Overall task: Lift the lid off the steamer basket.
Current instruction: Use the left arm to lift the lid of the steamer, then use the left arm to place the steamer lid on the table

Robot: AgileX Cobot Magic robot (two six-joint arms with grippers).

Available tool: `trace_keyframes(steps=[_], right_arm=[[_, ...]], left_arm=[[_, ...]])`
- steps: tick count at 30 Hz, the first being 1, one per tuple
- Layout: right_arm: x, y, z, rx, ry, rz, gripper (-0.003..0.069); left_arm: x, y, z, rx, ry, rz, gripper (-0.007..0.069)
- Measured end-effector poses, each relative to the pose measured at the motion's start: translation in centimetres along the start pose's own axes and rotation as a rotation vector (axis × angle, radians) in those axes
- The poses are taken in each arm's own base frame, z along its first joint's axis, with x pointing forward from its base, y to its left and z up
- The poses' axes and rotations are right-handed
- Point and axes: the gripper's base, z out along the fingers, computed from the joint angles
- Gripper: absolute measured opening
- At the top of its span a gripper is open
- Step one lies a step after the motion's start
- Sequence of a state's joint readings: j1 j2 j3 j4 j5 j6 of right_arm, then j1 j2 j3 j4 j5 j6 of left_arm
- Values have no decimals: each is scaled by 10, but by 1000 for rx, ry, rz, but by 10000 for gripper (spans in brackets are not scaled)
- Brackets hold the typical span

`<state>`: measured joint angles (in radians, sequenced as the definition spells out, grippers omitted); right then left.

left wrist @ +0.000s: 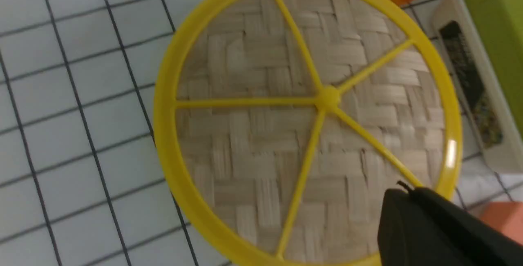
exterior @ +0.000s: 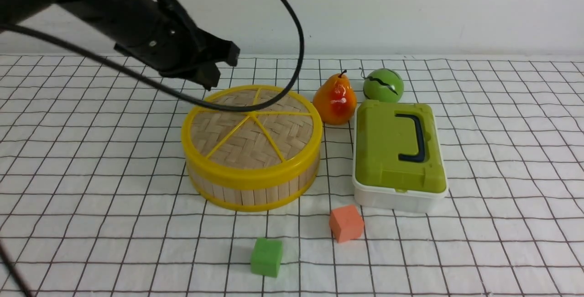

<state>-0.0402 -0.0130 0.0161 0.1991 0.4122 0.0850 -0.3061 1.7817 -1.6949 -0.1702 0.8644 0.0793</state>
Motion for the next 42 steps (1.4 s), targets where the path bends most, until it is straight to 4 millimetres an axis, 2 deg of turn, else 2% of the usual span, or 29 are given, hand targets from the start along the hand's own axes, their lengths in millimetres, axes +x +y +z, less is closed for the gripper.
trace_keyframes(steps=[1,4,5,7,11,15,17,21,24,27,30,33,34,35,36,37,39,41,42], right_arm=[[0,0,0,0,0,0,240],[0,0,0,0,0,0,240],[0,0,0,0,0,0,240],[0,0,0,0,0,0,240],[0,0,0,0,0,0,240],[0,0,0,0,0,0,240],[0,0,0,0,0,0,240],[0,0,0,0,0,0,240],[0,0,0,0,0,0,240],[0,0,0,0,0,0,240],[0,0,0,0,0,0,240],[0,0,0,0,0,0,240],[0,0,0,0,0,0,240],[0,0,0,0,0,0,240],[0,0,0,0,0,0,240],[0,0,0,0,0,0,240],[0,0,0,0,0,0,240],[0,0,0,0,0,0,240],[0,0,0,0,0,0,240]], left_arm=[[-6,-2,16,-21,23,15,-10],[-18,-10,42,-44,56,42,39],[-20,-10,40,-45,51,45,45],[-24,-15,61,-48,77,59,138],[-22,-16,90,-55,111,69,279],[-16,-12,111,-77,131,84,335],[-14,-10,118,-86,139,91,332],[-12,-10,123,-86,144,92,279],[-12,-11,123,-84,143,93,132],[-13,-12,122,-83,142,95,96],[-17,-14,112,-82,135,95,105],[-33,-16,71,-104,67,78,105],[-33,-15,71,-109,65,77,105],[-46,-11,37,-144,-11,62,105],[-47,-11,34,-149,-19,62,105],[-56,5,1,-217,-83,30,105],[-58,27,-21,-293,-105,-13,105],[-53,61,-32,-372,-80,-91,105],[-46,82,-30,-405,-52,-147,105]])
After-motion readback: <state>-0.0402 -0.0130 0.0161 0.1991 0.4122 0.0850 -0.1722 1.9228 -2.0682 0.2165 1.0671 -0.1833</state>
